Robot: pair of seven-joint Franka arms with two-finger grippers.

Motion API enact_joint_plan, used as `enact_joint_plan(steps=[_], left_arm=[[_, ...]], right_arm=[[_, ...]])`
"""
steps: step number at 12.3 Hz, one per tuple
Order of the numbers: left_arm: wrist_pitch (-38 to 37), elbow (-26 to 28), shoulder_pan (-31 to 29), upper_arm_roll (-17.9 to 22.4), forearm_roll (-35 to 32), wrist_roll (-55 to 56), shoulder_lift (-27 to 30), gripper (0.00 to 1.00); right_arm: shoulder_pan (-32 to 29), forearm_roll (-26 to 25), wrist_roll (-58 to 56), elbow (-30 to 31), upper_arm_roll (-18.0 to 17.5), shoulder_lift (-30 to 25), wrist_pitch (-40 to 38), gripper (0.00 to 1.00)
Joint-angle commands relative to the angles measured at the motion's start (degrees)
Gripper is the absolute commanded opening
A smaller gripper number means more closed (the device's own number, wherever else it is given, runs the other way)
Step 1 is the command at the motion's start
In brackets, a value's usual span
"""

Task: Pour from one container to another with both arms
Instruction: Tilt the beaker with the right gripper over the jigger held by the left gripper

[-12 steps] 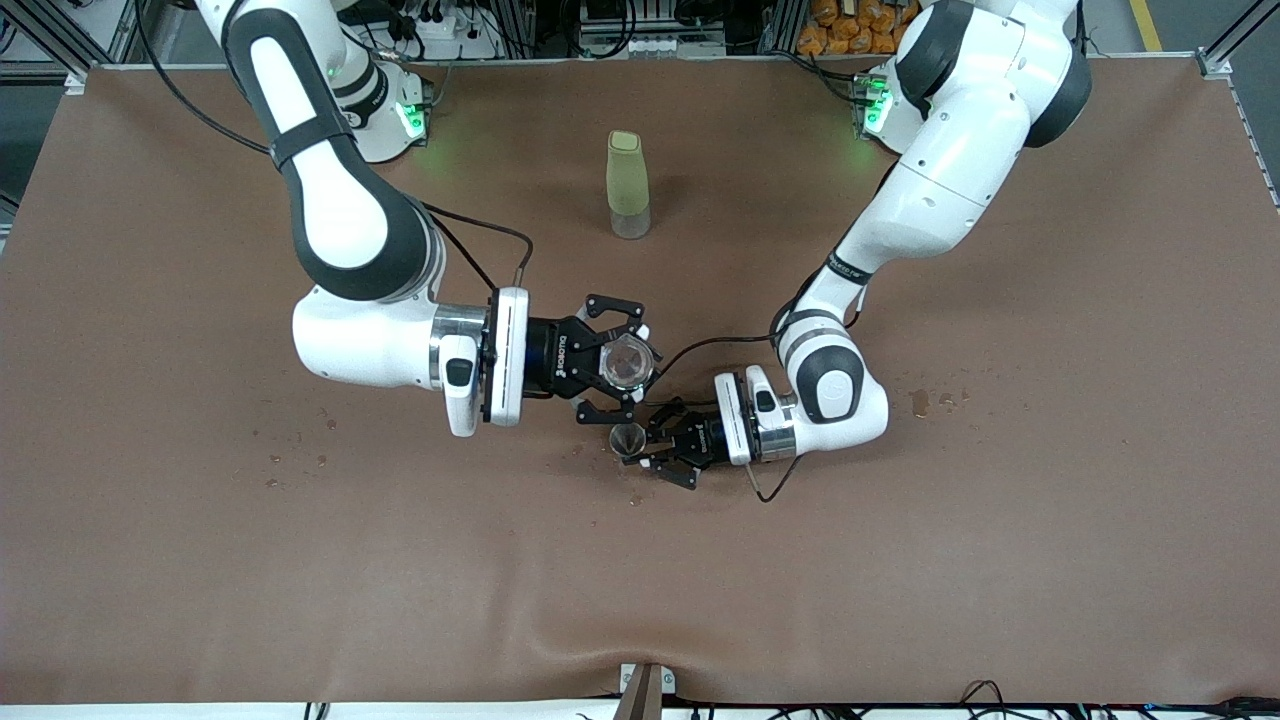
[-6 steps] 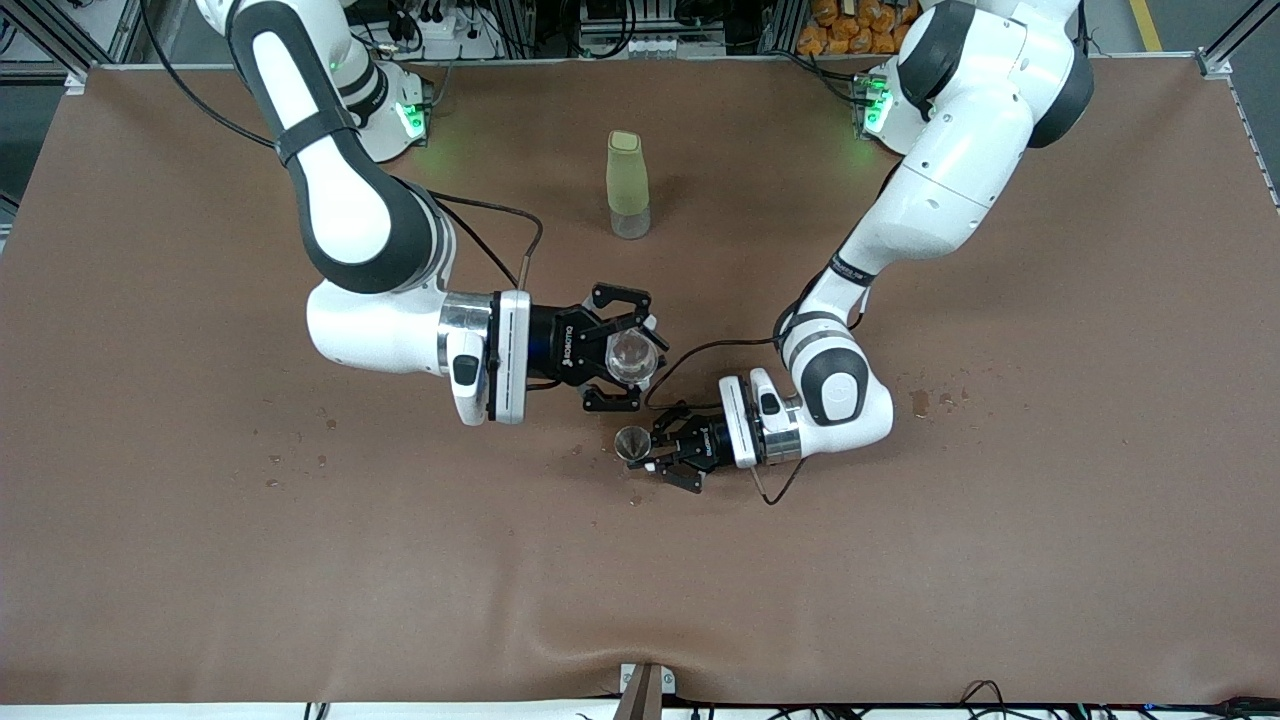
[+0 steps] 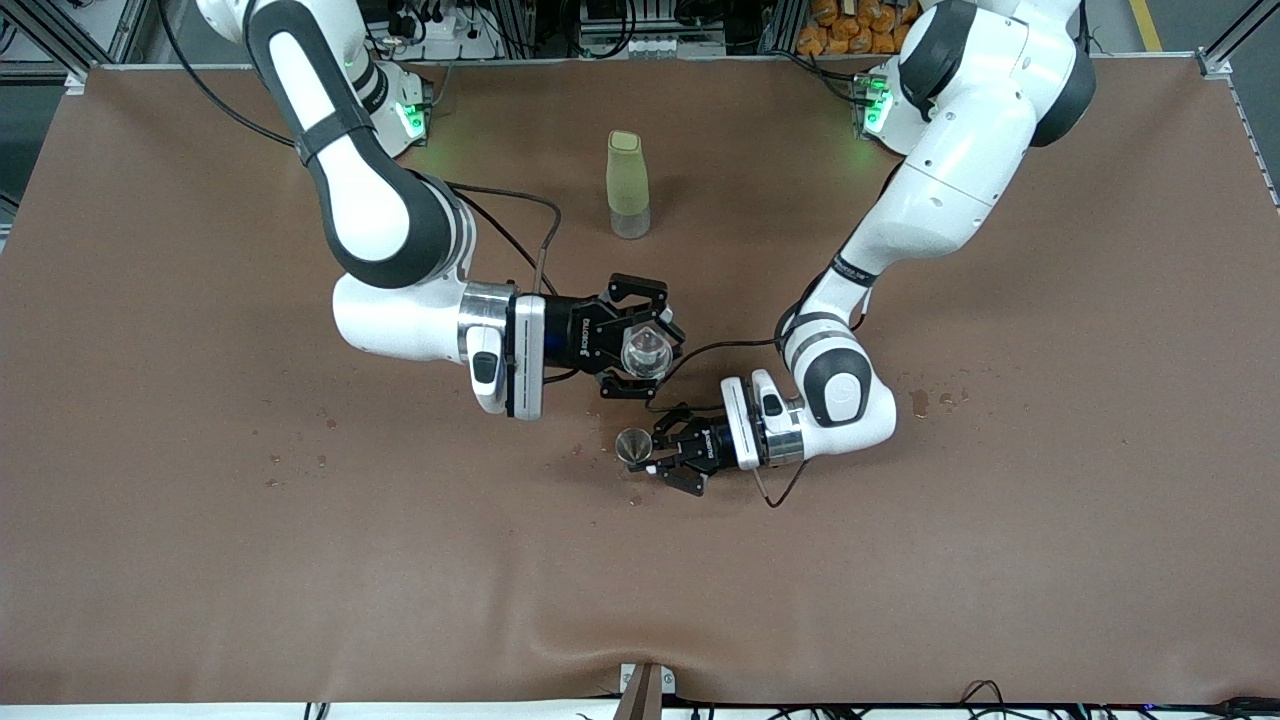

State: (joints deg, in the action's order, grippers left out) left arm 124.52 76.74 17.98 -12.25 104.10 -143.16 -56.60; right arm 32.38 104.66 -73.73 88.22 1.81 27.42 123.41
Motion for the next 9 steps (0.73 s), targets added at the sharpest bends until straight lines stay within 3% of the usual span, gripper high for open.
enact_joint_plan(steps=[1,9], left_arm=[[-0.15,2.18,-0.66,0.12,0.75,-0.45,2.02,0.0],[-1.73,5.52,-1.98,-0.05,-0.65,-0.45,3.87,0.0]], right_arm=[[0.93,1.51,4.29,4.15,0.74,-3.77,0.87,0.0],[1.54,1.43,15.79,4.68,0.74,-5.18,0.87,0.0]])
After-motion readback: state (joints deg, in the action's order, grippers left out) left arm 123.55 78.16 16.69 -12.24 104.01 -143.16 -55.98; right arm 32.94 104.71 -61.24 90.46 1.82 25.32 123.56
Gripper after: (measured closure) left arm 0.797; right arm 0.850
